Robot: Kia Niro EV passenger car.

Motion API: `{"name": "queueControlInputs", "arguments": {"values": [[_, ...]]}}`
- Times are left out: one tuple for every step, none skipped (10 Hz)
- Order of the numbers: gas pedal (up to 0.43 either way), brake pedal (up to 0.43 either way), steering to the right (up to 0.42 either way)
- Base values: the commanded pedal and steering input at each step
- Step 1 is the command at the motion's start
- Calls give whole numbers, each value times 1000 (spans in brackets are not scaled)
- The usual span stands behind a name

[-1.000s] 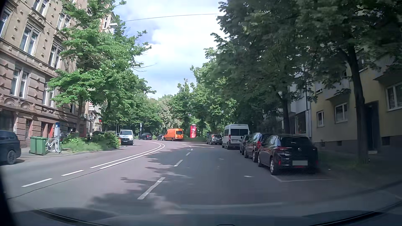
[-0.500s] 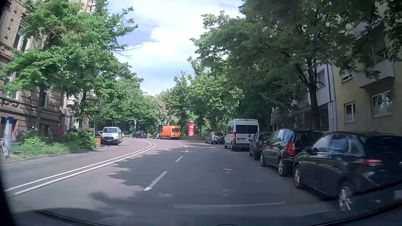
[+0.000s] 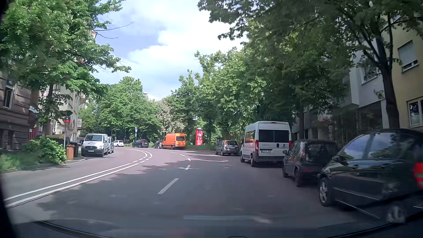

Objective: Follow the waypoints while adhering to traffic rules and regulations

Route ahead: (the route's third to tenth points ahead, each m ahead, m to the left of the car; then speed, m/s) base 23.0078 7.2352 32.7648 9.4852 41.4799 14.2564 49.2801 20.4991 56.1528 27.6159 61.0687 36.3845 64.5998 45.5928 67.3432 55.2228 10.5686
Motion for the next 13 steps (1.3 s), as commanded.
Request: {"name": "queueControlInputs", "arguments": {"values": [[110,0,-1],[118,0,-4],[118,0,-5],[118,0,-8],[118,0,-11],[118,0,-15],[138,0,-20],[138,0,-25],[138,0,-31],[138,0,-37],[138,0,-42],[138,0,-46],[138,0,-53]]}}
